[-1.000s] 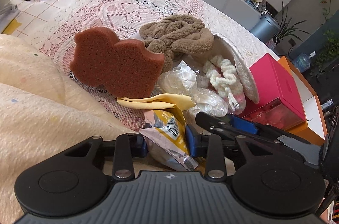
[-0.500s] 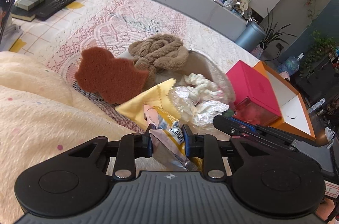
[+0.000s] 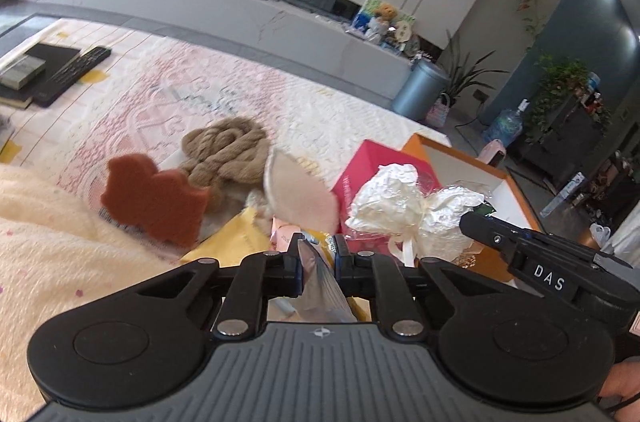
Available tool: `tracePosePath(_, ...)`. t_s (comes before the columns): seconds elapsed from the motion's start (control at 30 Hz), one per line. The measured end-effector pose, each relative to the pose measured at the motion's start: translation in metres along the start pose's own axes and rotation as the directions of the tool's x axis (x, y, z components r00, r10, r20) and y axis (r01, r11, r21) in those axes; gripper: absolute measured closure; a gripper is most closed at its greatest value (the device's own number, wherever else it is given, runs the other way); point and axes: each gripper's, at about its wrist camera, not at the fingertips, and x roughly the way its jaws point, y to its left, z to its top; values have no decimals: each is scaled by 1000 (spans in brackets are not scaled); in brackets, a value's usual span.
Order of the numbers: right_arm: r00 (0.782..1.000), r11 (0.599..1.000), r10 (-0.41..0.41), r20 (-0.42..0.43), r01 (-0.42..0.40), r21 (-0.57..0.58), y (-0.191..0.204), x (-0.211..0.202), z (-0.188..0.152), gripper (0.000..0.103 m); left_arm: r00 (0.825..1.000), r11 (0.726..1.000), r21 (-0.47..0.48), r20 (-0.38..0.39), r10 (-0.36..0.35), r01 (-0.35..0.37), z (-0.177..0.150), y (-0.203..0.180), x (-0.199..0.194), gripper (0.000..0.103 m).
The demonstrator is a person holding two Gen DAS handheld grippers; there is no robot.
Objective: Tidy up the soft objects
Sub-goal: 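Carry the held bag and packet with the left tool into the orange box and release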
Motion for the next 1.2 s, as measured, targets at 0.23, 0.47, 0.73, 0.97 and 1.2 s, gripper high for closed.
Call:
tracePosePath(0.23,994,995,-98,37,97,29,-39,-17,10,96,996,995,58,40,-81,79,14,-33,10,90)
tracePosePath(0.47,982,983,-182,56,180,28,-68,-16,23,96,982,977,135,70,-175,164,41,-74,36,91)
tracePosePath(0.73,954,957,-291,68,288,44,-109,-2,45,97,960,949,188,72,-272,255,71,-121,84,91)
tracePosePath(0.97,938,935,-346,-4,345,79,-149,41,49,97,961,932,244,9,-277,266,79,-156,145,91)
tracePosePath(1.2,925,928,-357,-129,367,64,-170,94,38,97,976,913,346,-85,-200,217,62,-179,203,92)
